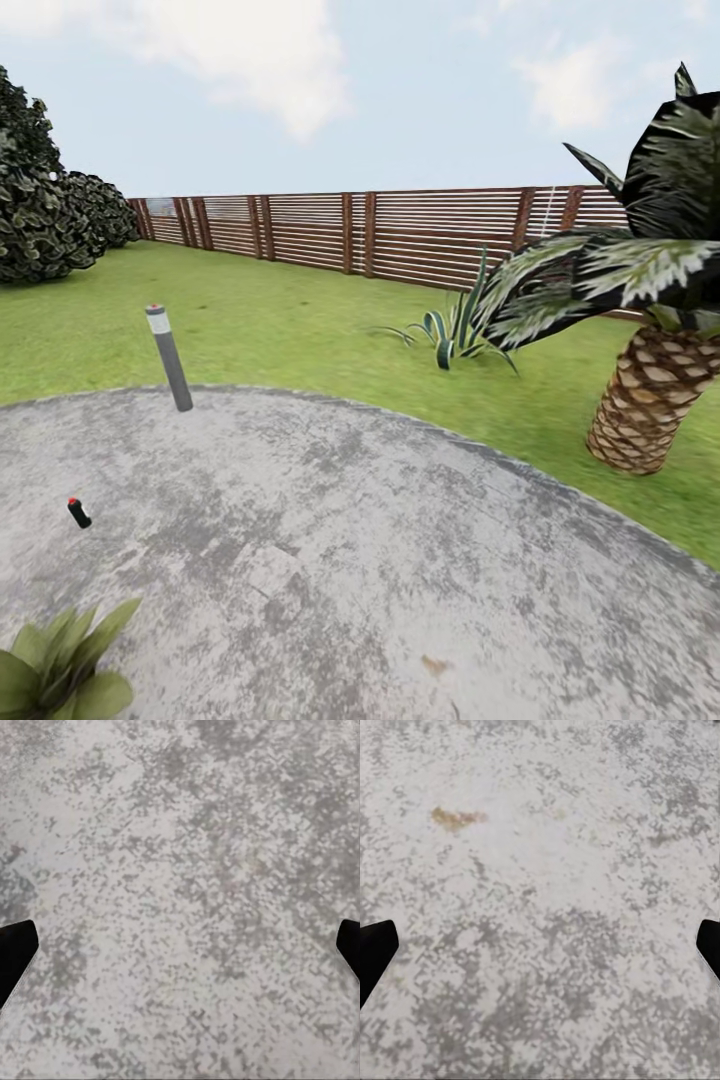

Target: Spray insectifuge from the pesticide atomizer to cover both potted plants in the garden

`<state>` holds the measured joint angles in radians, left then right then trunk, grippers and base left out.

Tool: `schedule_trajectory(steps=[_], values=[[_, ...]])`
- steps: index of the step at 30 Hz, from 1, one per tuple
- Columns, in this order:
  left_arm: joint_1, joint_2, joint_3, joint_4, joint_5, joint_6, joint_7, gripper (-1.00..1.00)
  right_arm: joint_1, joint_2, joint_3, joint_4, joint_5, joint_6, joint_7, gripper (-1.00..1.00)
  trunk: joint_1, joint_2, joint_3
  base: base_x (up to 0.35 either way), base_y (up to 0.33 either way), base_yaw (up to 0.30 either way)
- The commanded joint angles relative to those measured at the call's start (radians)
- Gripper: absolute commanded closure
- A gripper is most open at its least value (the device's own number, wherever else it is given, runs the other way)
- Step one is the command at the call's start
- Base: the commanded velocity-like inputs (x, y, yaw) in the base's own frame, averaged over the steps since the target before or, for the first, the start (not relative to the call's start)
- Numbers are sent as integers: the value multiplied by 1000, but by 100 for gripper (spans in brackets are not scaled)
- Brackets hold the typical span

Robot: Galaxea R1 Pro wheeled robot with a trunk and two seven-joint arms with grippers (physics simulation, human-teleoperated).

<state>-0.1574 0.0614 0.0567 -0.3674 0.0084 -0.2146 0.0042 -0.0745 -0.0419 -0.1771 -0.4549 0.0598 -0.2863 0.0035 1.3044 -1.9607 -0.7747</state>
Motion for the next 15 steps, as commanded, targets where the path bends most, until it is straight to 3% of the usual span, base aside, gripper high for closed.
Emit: schedule_trajectory(steps=[1, 15], values=[[-1, 0, 1, 1, 1, -3, 0, -100, -1, 1, -4, 1, 7, -3, 1, -100, 0, 0, -1, 338, -26, 0], [-1, 0, 2, 0, 1, -4, 0, -100, -1, 1, -2, 0, 11, -4, 4, -100, 0, 0, -1, 338, -101, 0]])
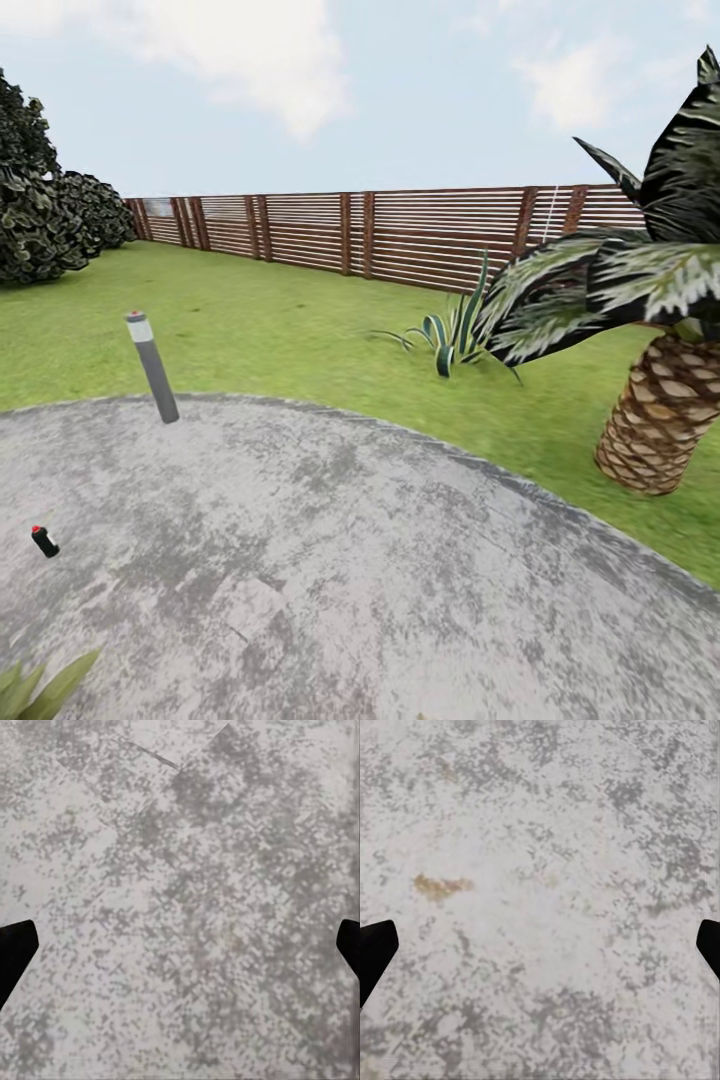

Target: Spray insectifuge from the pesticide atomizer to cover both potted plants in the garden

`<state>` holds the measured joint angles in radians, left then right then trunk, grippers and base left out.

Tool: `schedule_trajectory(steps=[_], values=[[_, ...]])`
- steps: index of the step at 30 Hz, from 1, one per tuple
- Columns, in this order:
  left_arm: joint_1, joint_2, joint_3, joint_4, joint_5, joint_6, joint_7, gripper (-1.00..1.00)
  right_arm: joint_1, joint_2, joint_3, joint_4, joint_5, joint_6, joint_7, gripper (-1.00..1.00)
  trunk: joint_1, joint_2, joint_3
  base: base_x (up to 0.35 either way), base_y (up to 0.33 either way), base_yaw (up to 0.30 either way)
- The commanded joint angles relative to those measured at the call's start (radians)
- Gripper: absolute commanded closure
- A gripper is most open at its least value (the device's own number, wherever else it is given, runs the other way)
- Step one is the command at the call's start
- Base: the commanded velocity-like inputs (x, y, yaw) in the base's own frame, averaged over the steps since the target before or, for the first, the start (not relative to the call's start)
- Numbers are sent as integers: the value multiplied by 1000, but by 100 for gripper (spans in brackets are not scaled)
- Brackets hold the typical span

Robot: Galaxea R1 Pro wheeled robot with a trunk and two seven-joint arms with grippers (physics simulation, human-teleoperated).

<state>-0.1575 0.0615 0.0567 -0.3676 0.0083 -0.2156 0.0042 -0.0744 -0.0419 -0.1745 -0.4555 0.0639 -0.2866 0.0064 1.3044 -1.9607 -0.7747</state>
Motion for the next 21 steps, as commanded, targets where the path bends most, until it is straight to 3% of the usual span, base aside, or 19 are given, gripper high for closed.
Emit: schedule_trajectory(steps=[1, 7, 21], values=[[-1, 0, 2, 1, 1, -3, 0, -100, -1, 1, -4, 1, 7, -3, 1, -100, 0, 0, -1, 338, -126, 0], [-1, 0, 3, 1, 0, -4, 0, -100, -1, 1, -4, 0, 7, -3, 0, -100, 0, 0, -1, 338, -128, 68], [-1, 0, 14, 1, 1, -17, 0, -100, -1, 1, -3, -1, 7, -4, -1, -100, 0, 0, -1, 338, -133, 269]])
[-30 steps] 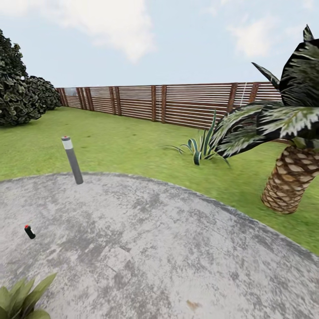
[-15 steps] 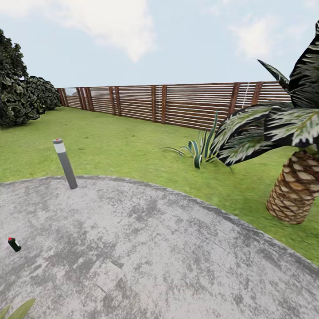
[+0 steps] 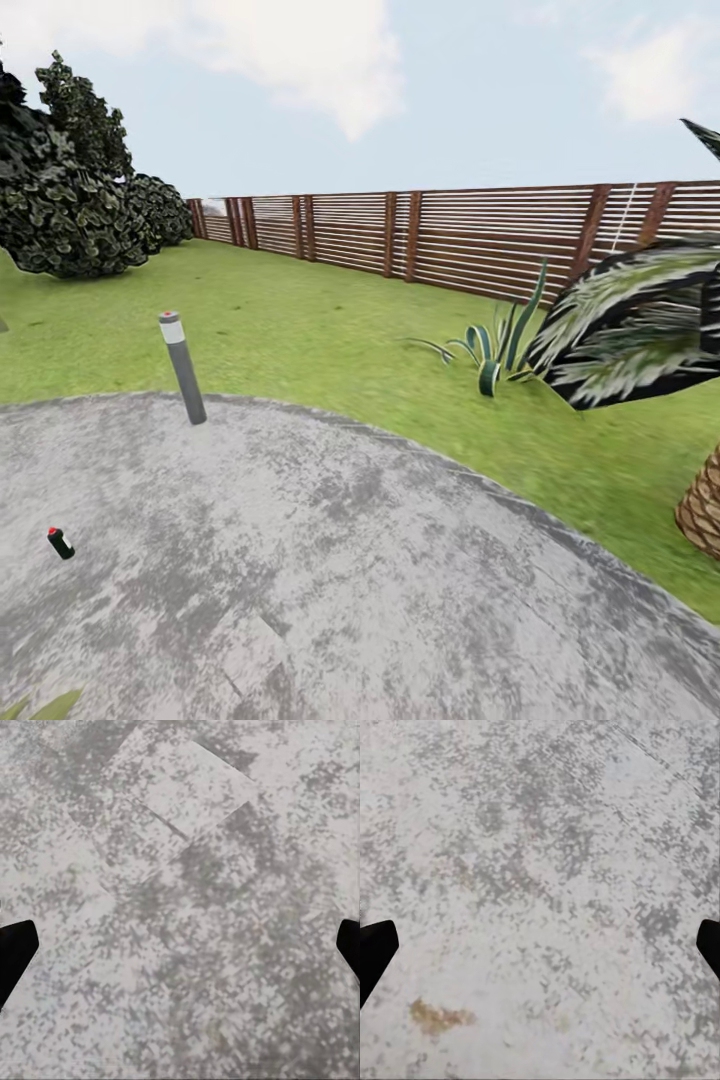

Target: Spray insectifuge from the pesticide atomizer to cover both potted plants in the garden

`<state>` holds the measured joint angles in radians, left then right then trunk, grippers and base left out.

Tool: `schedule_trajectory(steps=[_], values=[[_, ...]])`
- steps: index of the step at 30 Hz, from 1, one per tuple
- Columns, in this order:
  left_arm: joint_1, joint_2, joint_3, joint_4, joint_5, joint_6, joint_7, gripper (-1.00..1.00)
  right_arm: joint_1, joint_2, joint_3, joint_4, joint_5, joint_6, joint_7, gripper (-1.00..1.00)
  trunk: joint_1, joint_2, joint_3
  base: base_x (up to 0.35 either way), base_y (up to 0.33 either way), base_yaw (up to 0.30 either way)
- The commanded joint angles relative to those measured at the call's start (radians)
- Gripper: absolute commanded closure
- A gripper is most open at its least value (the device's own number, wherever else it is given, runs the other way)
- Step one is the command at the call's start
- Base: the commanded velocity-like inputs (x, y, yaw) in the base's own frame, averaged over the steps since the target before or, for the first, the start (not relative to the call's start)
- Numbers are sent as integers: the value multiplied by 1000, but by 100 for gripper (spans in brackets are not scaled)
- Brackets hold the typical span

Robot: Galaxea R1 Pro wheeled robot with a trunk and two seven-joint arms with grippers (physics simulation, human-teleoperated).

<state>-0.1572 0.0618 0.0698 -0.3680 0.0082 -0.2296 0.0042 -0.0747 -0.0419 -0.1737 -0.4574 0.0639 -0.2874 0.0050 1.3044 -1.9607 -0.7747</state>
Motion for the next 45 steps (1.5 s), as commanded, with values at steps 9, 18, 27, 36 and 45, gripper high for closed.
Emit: schedule_trajectory(steps=[9, 18, 27, 36, 45], values=[[-1, 0, 14, 2, 1, -58, 0, -100, 0, 0, -4, 0, 7, -4, 1, -100, 0, 0, -1, 338, -134, 278], [-1, 0, 15, 2, 1, -60, 1, -100, 0, 0, -4, 2, 7, -3, 1, -100, 0, 0, -1, 338, -115, 278], [-1, 0, 16, 1, 2, -62, 2, -100, 0, 1, -4, 2, 8, -3, 1, -100, 0, 0, -1, 339, -20, 278], [-1, 0, 16, 1, 3, -62, 2, -100, 0, 1, -4, 0, 8, -3, 1, -100, 0, 0, -1, 340, -1, 278], [-1, 0, 16, 1, 3, -62, 2, -100, 0, 1, -3, 0, 8, -3, 1, -100, 0, 0, -1, 340, 0, 278]])
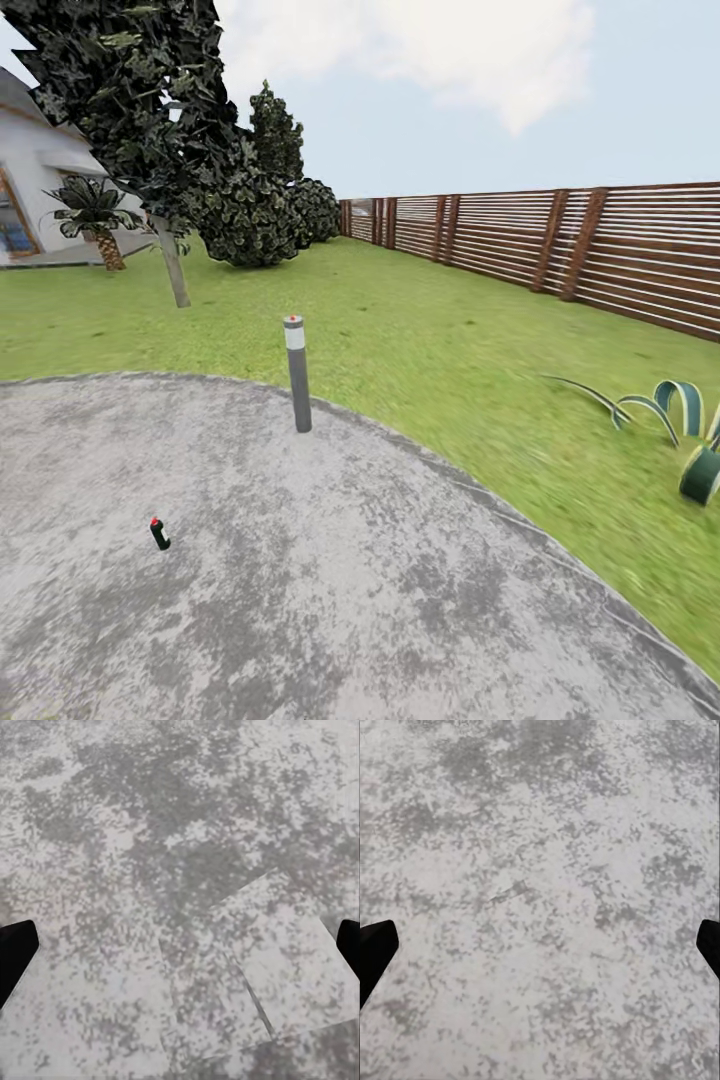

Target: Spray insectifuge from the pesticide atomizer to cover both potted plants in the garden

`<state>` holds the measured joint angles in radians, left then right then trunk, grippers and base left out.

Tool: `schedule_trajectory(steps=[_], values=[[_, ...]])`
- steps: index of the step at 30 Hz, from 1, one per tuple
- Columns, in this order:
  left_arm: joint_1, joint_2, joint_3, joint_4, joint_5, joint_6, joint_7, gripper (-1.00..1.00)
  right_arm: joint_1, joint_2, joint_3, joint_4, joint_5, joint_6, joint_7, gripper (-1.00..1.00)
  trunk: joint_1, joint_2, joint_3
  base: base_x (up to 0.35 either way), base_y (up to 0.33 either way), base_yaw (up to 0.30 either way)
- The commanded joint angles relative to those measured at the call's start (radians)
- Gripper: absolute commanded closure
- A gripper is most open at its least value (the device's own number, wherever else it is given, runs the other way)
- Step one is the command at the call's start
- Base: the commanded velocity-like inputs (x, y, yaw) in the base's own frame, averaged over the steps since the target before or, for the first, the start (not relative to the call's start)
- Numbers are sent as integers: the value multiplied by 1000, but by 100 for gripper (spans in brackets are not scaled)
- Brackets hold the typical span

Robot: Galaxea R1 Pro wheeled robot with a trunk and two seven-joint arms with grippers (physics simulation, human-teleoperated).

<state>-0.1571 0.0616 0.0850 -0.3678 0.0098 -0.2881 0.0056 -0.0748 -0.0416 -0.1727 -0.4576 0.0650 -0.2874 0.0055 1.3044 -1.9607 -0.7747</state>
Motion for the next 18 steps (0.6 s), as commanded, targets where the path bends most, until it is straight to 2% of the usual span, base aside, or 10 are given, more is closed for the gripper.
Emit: schedule_trajectory(steps=[1, 18], values=[[-1, 0, 1, 1, 1, -3, 1, -100, 0, 0, -4, 0, 7, -3, 1, -100, 0, 0, -1, 339, 0, 278], [-1, 0, 1, 2, 1, -3, 1, -100, 0, 1, -4, 0, 7, -3, 1, -100, 0, 0, -1, 340, 0, 278]])
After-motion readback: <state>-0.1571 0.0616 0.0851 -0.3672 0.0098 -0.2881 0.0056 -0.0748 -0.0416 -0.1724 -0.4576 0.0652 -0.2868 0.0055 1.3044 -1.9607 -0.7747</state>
